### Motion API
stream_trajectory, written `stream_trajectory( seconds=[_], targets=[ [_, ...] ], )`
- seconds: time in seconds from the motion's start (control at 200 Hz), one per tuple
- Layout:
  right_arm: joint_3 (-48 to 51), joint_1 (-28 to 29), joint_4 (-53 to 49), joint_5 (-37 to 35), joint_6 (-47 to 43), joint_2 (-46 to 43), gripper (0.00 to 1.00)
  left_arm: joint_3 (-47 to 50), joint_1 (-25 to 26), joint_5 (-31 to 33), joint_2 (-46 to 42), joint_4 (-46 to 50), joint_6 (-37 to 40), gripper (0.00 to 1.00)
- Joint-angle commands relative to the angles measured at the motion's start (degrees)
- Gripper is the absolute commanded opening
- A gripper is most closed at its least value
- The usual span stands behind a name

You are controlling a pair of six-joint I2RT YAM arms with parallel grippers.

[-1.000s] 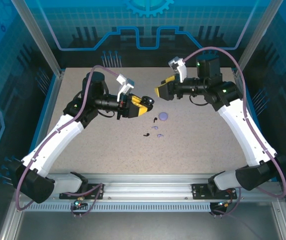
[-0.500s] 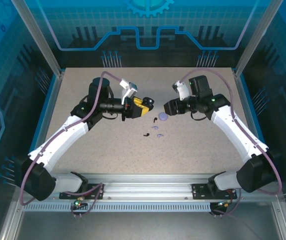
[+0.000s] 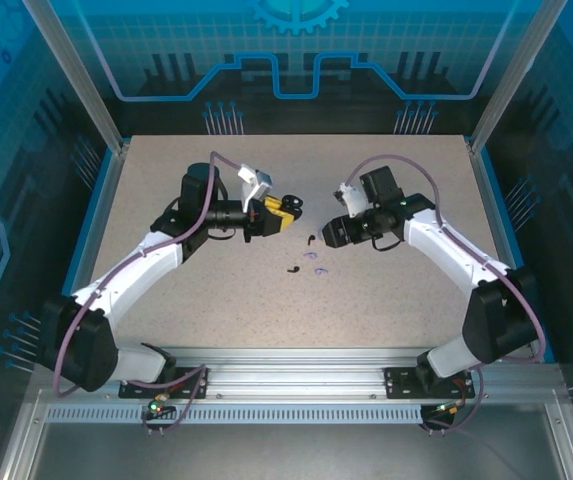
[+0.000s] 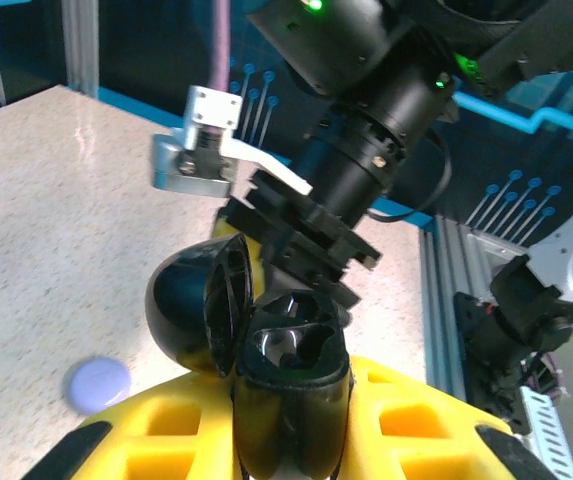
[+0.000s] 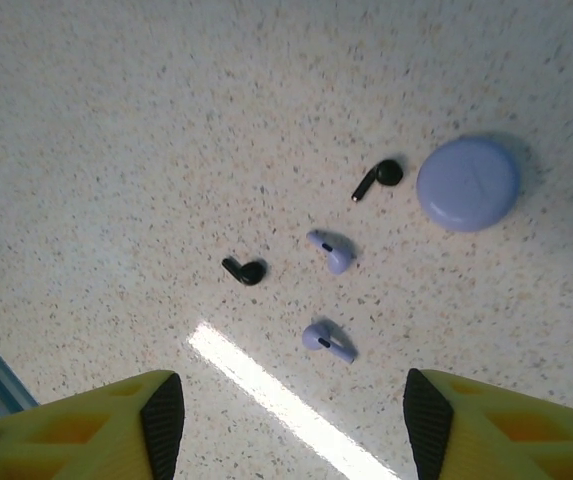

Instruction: Insert wireless bluetooth earbuds into charging case

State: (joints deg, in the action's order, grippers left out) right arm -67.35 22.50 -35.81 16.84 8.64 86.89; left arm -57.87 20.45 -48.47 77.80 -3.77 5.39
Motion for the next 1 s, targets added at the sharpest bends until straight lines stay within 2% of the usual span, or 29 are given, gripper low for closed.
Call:
stream_trajectory(
  seconds=[0.0, 0.38, 0.55, 0.835, 0.995],
  targets=[
    [0.64, 1.56, 1.49, -1.39, 1.59, 2.48, 0.62, 2.10, -1.69, -2.39, -0.34, -5.05, -2.25, 0.21],
    [-3.92, 5.98, 4.49, -9.02, 11.80, 13.50, 0.54, 9.84, -2.96, -0.58, -7.08, -8.23, -4.86, 0.22],
    [-6.17, 7.63, 6.89, -9.30, 15.97, 17.18, 0.52, 10.50, -3.04, -0.60, -8.09, -8.16, -5.28, 0.22],
    [-11.68, 9.57, 3.70, -15.06, 21.26, 23.03, 0.50, 11.16, -3.44, -0.15, -8.71, -8.58, -5.48, 0.22],
    [-13.99, 9.67, 2.35, -16.02, 22.76, 25.11, 0.46, 11.02, -3.66, 0.01, -8.89, -8.28, -5.46, 0.22]
  ],
)
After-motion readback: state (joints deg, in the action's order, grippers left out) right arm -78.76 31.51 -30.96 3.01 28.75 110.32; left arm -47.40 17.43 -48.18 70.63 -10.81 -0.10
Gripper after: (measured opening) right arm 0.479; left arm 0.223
